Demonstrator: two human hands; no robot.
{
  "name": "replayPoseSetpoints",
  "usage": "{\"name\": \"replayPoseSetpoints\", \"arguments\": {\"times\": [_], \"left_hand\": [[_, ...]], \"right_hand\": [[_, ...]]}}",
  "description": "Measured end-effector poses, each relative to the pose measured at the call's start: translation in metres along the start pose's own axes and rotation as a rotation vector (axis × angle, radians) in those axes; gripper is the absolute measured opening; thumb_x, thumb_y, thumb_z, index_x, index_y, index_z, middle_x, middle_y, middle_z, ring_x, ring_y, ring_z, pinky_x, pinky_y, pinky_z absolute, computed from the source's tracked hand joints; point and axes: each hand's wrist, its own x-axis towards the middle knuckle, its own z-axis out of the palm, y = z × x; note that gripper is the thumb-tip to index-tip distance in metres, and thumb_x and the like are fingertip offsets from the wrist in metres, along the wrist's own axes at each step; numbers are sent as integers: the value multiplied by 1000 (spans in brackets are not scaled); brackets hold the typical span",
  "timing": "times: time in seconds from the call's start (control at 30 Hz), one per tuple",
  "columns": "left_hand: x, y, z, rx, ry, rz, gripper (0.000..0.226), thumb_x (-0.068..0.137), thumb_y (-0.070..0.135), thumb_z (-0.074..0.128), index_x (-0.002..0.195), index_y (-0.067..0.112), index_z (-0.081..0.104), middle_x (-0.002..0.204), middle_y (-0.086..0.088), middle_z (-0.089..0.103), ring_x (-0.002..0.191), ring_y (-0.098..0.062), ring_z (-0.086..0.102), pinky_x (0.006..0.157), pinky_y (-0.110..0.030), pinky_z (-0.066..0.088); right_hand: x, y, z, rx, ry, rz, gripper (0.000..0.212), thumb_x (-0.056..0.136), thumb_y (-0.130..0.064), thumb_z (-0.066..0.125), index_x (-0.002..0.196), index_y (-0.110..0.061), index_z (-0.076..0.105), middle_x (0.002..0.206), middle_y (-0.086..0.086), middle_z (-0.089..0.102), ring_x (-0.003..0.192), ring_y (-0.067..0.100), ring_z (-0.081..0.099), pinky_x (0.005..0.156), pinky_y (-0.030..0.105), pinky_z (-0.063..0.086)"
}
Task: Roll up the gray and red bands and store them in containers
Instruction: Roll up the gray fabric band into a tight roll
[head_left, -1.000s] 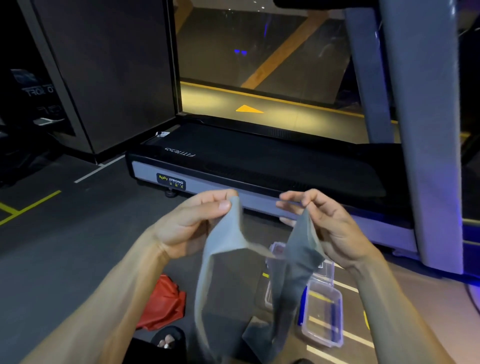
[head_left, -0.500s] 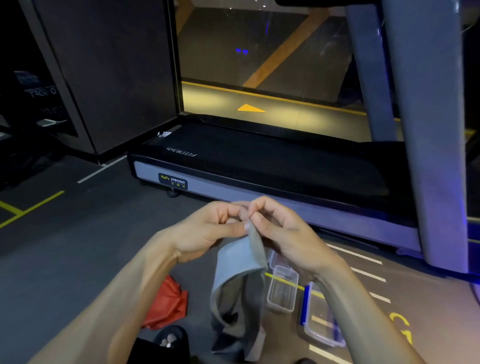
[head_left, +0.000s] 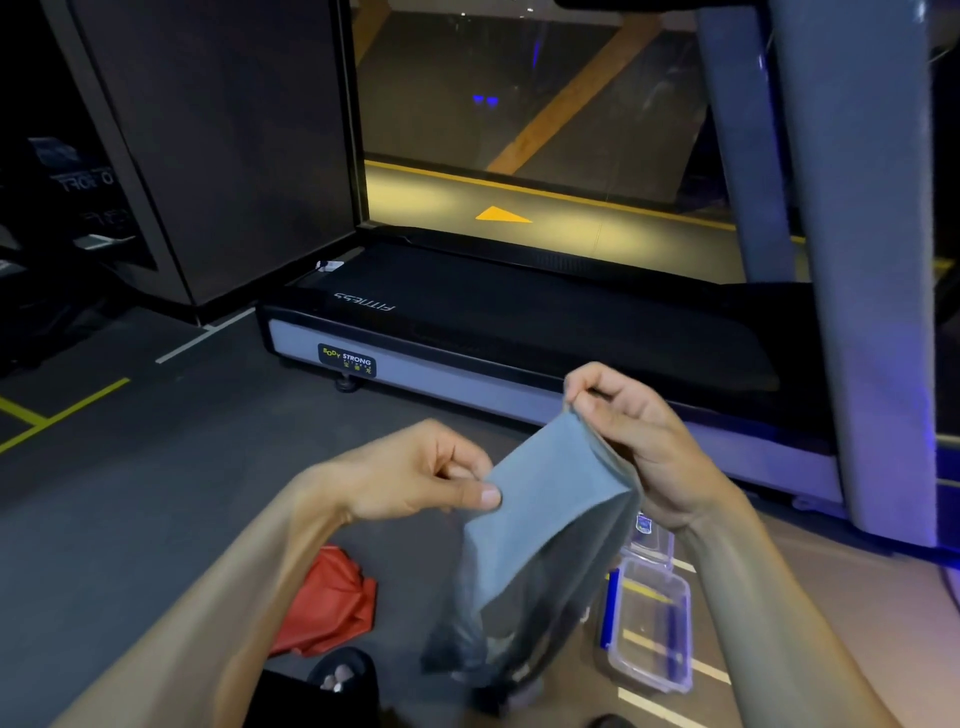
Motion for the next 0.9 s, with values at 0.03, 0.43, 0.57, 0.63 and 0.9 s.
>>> {"name": "replayPoseSetpoints", "arguments": {"times": [0.03,0.43,0.57,0.63,0.9], "left_hand": [[0,1,0,-15,20,19,19,92,25,72,75,18,67,66,-12,34,66,-26,26,58,-21,29],[3,5,5,-40,142,15,20,85,14,80,67,19,73,48,12,54,48,-3,32,49,-20,24],[4,5,6,-35,172,-25,13,82,15,82,70,18,76,53,8,63,48,-1,44,49,-18,33],[5,4,6,-41,198,-53,10,80,17,84,72,17,78,57,5,67,49,-1,47,50,-18,34],[1,-1,-4,-222,168,60,10,79,11,78,71,16,78,66,2,71,60,-1,59,60,-13,45]], "right_hand": [[0,1,-3,5,10,-3,7,92,-21,67,90,-16,63,75,3,57,63,11,56,58,20,47],[-3,1,-14,25,20,-11,33,81,-36,84,95,-14,63,79,5,56,64,11,56,59,21,47],[-3,3,-15,-28,48,-5,33,83,-36,82,96,-13,62,79,29,44,65,34,43,60,32,34],[-3,5,-18,-70,63,5,27,88,-33,78,96,-13,62,76,45,33,65,54,35,62,43,17],[-4,12,-21,-333,86,14,10,99,-26,65,96,-16,63,81,11,56,74,24,48,67,29,40]]}}
